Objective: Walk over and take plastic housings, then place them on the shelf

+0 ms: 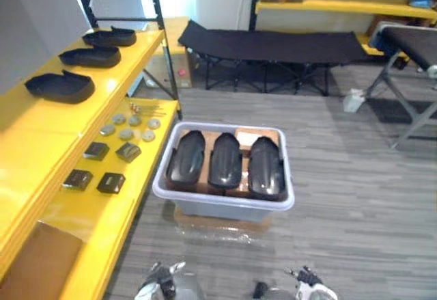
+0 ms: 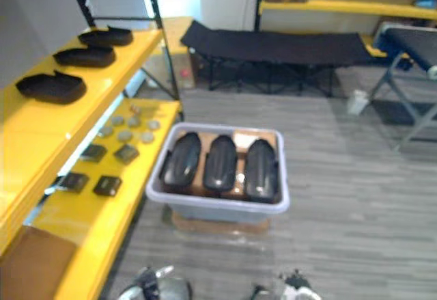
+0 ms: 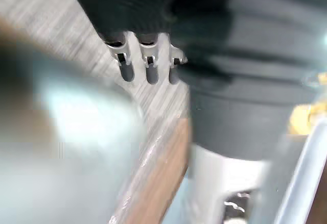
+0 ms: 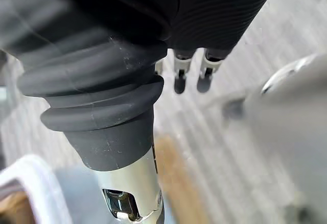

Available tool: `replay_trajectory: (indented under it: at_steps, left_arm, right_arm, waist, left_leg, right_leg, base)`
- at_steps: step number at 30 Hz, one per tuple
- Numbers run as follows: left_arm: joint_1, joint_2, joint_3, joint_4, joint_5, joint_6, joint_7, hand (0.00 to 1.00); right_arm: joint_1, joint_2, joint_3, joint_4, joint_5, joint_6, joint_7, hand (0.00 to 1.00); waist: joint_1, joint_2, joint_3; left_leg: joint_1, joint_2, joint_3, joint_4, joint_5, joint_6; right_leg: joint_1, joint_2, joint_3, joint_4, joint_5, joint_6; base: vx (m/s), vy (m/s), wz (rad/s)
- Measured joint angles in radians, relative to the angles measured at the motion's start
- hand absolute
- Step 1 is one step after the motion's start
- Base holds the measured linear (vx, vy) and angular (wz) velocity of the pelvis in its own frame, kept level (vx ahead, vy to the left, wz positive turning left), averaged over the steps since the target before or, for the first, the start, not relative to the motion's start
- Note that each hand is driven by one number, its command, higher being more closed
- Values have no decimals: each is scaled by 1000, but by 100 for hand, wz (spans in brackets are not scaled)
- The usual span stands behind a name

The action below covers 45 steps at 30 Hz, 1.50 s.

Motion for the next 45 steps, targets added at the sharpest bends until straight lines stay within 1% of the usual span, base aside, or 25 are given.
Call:
replay_trajectory:
  at_steps: [1,2,3,5,7,9,12,15,17,18,22,24,30,32,34,35,36,37,38,40,41,42,43,44,45]
  left_arm:
    - [-8,4,-3,5,5,-19,0,0]
    - [-8,12,-4,10,21,-24,3,0]
    - [-29,25,-32,21,29,-33,3,0]
    - [-67,43,-72,34,30,-34,3,0]
    - [-90,30,-95,33,22,-37,7,0]
    - [-102,7,-121,31,16,-41,1,0]
    - [-97,-8,-159,31,17,-36,1,0]
    - [-99,-12,-182,31,18,-29,4,0]
    - [-104,-10,-187,35,23,-4,7,0]
    - [-105,-9,-186,39,31,19,10,0]
    - [-104,5,-176,49,73,51,16,0]
    - [-106,9,-176,62,75,53,16,0]
    - [-106,12,-178,104,67,54,13,0]
    - [-107,12,-186,118,65,54,9,0]
    - [-106,12,-202,119,65,54,7,0]
    - [-106,16,-239,121,65,54,6,0]
    - [-106,18,-257,121,65,54,6,0]
    - [-105,24,-291,121,66,55,6,0]
    - [-104,30,-311,121,66,57,6,0]
    - [-106,43,-371,116,69,85,7,0]
    - [-107,45,-383,116,70,92,7,0]
    - [-110,51,-397,114,79,113,7,0]
    - [-115,54,-400,113,96,137,6,0]
    - [-117,57,-404,112,109,146,5,0]
    - [-119,68,-417,105,116,164,4,0]
  right_arm:
    - [-4,13,1,-6,0,-4,0,0]
    - [-4,23,0,-11,1,-4,2,0]
    - [-5,34,-1,-20,10,-5,15,0]
    - [-8,41,-8,-20,5,-2,35,0]
    - [-10,55,-43,-19,-21,-2,40,0]
    - [-6,73,-53,-17,-40,-4,45,0]
    - [-1,96,-35,-5,-40,-12,62,0]
    - [0,94,-13,-4,-73,-12,94,0]
    - [6,89,26,-3,-163,-12,133,0]
    - [11,89,52,-2,-202,-11,155,0]
    - [11,96,109,26,-216,3,169,0]
    - [11,96,130,32,-216,6,168,0]
    - [6,82,175,56,-224,3,169,0]
    - [0,73,190,64,-267,-13,184,0]
    - [-10,58,247,68,-324,-42,239,0]
    - [-11,41,309,70,-350,-66,303,0]
    - [-13,35,339,74,-360,-78,329,0]
    - [-18,21,421,76,-390,-112,379,0]
    - [-26,12,476,76,-402,-129,403,0]
    - [-88,-28,739,-8,-437,-201,485,0]
    - [-112,-38,811,-61,-431,-206,505,0]
    - [-170,-46,924,-184,-405,-199,556,0]
    - [-226,-41,983,-287,-340,-183,588,0]
    - [-248,-29,993,-323,-306,-176,594,0]
    - [-289,-5,993,-397,-233,-166,595,0]
  waist:
    - [9,-12,1]
    - [8,-22,-2]
    - [1,-57,-5]
    - [2,-83,-1]
    - [2,-86,-1]
    - [1,-71,2]
    - [1,-47,-1]
    - [-1,-43,-4]
    - [-1,-49,-4]
    - [-1,-59,-9]
    - [-1,-99,-37]
    - [-1,-107,-43]
    - [-6,-109,-62]
    - [-17,-106,-68]
    - [-27,-105,-69]
    - [-34,-105,-73]
    - [-33,-106,-74]
    - [-33,-108,-85]
    - [-32,-109,-92]
    - [-27,-111,-103]
    - [-25,-112,-107]
    - [-23,-114,-115]
    - [-20,-119,-118]
    - [-17,-121,-120]
    - [0,-125,-122]
  left_leg:
    - [29,-18,44,-15,25,13]
    - [27,-34,50,-21,21,15]
    - [24,-58,64,-17,12,26]
    - [8,-83,71,-10,-4,35]
    - [12,-107,67,-20,-7,41]
    - [31,-125,64,-34,-9,44]
    - [49,-125,61,-64,-9,44]
    - [56,-125,51,-91,-8,43]
    - [62,-127,46,-112,-4,39]
    - [63,-132,43,-125,2,38]
    - [93,-153,42,-208,46,32]
    - [119,-163,44,-263,77,29]
    - [232,-187,71,-470,195,16]
    - [242,-193,69,-487,207,18]
    - [247,-199,62,-492,216,21]
    - [247,-205,36,-492,221,22]
    - [246,-208,28,-493,224,23]
    - [234,-212,7,-493,231,26]
    - [225,-214,-5,-493,236,26]
    - [197,-223,-45,-493,249,31]
    - [189,-224,-49,-492,253,33]
    - [176,-226,-61,-492,258,34]
    - [168,-228,-69,-490,262,36]
    - [166,-229,-70,-488,264,38]
    - [164,-230,-70,-487,264,38]
  right_leg:
    - [15,-19,15,-12,9,26]
    - [25,-35,8,-28,15,29]
    - [29,-61,-2,-54,39,37]
    - [31,-83,-26,-89,71,64]
    - [54,-98,-70,-118,94,74]
    - [83,-108,-104,-129,97,73]
    - [93,-103,-120,-132,97,72]
    - [94,-98,-126,-139,97,72]
    - [93,-101,-127,-141,97,72]
    - [92,-103,-129,-143,98,73]
    - [93,-109,-130,-160,103,73]
    - [95,-111,-130,-163,103,73]
    - [115,-105,-130,-198,100,70]
    - [118,-107,-133,-200,93,62]
    - [127,-112,-145,-199,87,64]
    - [135,-119,-160,-189,73,73]
    - [137,-122,-165,-183,67,75]
    - [133,-126,-184,-177,56,78]
    - [128,-128,-189,-170,53,81]
    - [121,-136,-218,-158,48,83]
    - [116,-136,-220,-157,48,82]
    - [105,-136,-221,-154,50,80]
    - [103,-136,-226,-154,52,77]
    - [101,-136,-227,-155,54,76]
    - [101,-136,-227,-159,62,75]
  base:
    - [274,283,-53]
    - [323,255,-27]
    - [252,180,-3]
    - [265,186,4]
    - [237,126,23]
    - [171,60,23]
    - [128,-9,8]
    - [64,-25,1]
    - [29,9,5]
    - [15,17,9]
    - [2,8,5]
    - [-18,-6,-1]
    - [-63,-27,-10]
    - [-101,-24,-2]
    - [-120,-18,14]
    - [-82,-6,29]
    - [-115,-6,46]
    - [-89,5,38]
    - [-93,6,52]
    - [-58,11,47]
    - [-45,26,31]
    - [-40,27,22]
    - [-25,26,20]
    - [1,17,11]
    - [0,0,0]
